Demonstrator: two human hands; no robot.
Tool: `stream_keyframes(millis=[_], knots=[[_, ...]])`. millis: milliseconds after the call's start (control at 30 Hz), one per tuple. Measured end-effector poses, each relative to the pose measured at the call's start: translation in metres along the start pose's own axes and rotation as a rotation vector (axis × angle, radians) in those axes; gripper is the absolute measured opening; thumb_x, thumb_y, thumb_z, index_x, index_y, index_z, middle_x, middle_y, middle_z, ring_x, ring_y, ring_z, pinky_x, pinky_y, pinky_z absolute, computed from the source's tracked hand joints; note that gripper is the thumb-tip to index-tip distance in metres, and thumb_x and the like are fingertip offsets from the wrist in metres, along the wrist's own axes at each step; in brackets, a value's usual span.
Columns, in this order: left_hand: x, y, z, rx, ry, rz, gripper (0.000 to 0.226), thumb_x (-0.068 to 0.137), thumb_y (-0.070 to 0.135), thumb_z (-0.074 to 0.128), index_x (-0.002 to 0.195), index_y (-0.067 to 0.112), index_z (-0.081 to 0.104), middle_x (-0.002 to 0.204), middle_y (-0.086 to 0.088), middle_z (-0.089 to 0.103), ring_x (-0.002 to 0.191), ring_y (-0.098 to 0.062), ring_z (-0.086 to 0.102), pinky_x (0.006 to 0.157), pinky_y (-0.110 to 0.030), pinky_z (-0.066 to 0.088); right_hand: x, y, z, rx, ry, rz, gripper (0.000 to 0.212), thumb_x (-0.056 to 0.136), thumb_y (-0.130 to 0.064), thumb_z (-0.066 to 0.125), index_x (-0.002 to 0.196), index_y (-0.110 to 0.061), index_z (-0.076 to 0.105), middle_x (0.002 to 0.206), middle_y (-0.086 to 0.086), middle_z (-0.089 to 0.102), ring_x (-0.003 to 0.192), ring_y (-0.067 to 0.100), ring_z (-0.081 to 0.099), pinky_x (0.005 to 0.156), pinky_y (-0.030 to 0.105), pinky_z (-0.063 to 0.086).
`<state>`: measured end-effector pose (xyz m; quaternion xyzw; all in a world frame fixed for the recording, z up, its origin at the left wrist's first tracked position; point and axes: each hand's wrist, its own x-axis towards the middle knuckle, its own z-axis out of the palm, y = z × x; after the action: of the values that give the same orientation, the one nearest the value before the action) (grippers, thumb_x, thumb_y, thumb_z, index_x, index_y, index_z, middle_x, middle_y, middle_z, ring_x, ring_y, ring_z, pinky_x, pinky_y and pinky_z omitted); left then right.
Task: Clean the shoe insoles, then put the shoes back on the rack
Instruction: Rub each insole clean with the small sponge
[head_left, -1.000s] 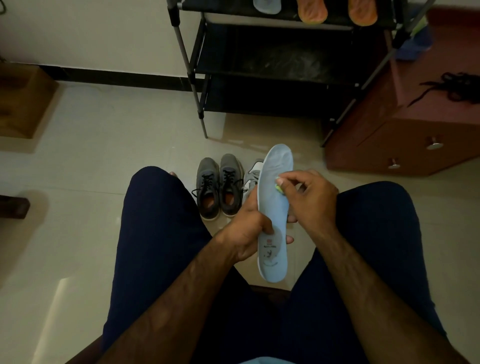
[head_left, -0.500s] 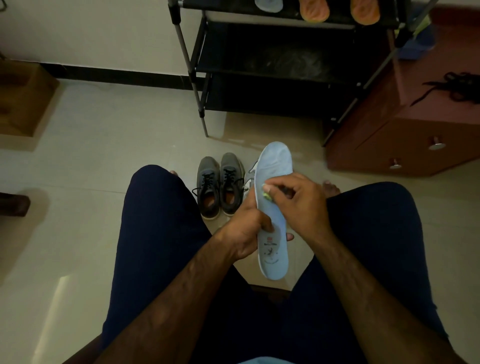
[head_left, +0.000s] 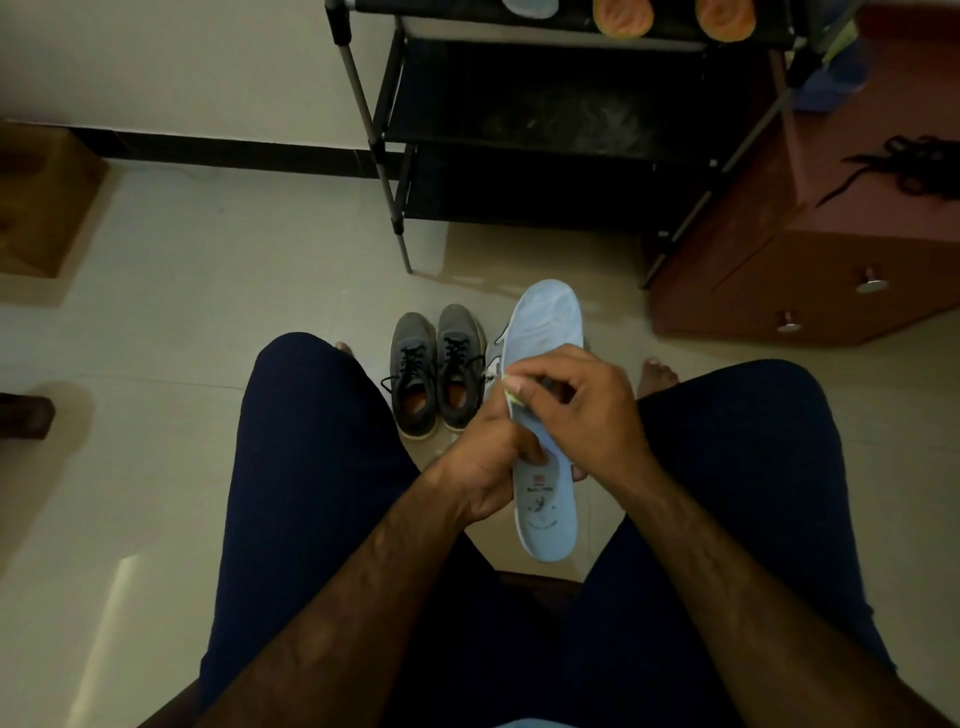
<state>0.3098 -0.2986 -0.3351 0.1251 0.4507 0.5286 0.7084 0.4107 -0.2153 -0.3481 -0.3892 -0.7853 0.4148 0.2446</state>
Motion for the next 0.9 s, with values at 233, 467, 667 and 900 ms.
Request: stream_keyframes(millis=[233, 467, 667, 900], knots=[[0.000, -0.001, -0.003, -0.006, 0.003, -0.025, 0.100, 0.072, -0.026, 0.036, 0.149, 0.036, 0.044, 0.142, -0.020, 0.055, 0.117, -0.043, 0.060, 0.088, -0.072, 0.053, 0.008, 0.009, -0.007, -0.034, 0.111, 0.059, 0.011, 0.092, -0.028, 0.076, 0.101, -0.024, 0.080, 0.102, -0.004, 0.073, 0.090, 0.011, 0.069, 0.083, 0.042, 0.059], [0.003, 0.000, -0.005, -0.001, 0.003, -0.032, 0.099, 0.067, -0.023, 0.040, 0.149, 0.034, 0.045, 0.142, -0.025, 0.053, 0.116, -0.048, 0.058, 0.087, -0.067, 0.054, 0.005, 0.009, -0.007, 0.035, 0.080, 0.062, 0.012, 0.090, -0.031, 0.076, 0.100, -0.027, 0.080, 0.099, -0.004, 0.073, 0.088, 0.013, 0.070, 0.081, 0.044, 0.059], [0.001, 0.001, -0.004, 0.017, 0.010, -0.012, 0.103, 0.066, -0.024, 0.039, 0.153, 0.031, 0.040, 0.139, -0.025, 0.057, 0.116, -0.051, 0.060, 0.089, -0.072, 0.051, -0.003, 0.003, 0.000, 0.055, -0.014, 0.021, 0.013, 0.089, -0.021, 0.080, 0.102, -0.021, 0.081, 0.100, -0.005, 0.074, 0.092, 0.011, 0.070, 0.085, 0.039, 0.059], [0.002, 0.000, -0.005, 0.009, 0.020, -0.028, 0.102, 0.073, -0.028, 0.037, 0.148, 0.041, 0.044, 0.142, -0.017, 0.056, 0.119, -0.043, 0.060, 0.089, -0.071, 0.052, 0.006, 0.012, -0.010, 0.069, 0.074, 0.135, 0.016, 0.088, -0.036, 0.075, 0.101, -0.029, 0.080, 0.100, -0.009, 0.076, 0.093, 0.012, 0.071, 0.083, 0.044, 0.061]])
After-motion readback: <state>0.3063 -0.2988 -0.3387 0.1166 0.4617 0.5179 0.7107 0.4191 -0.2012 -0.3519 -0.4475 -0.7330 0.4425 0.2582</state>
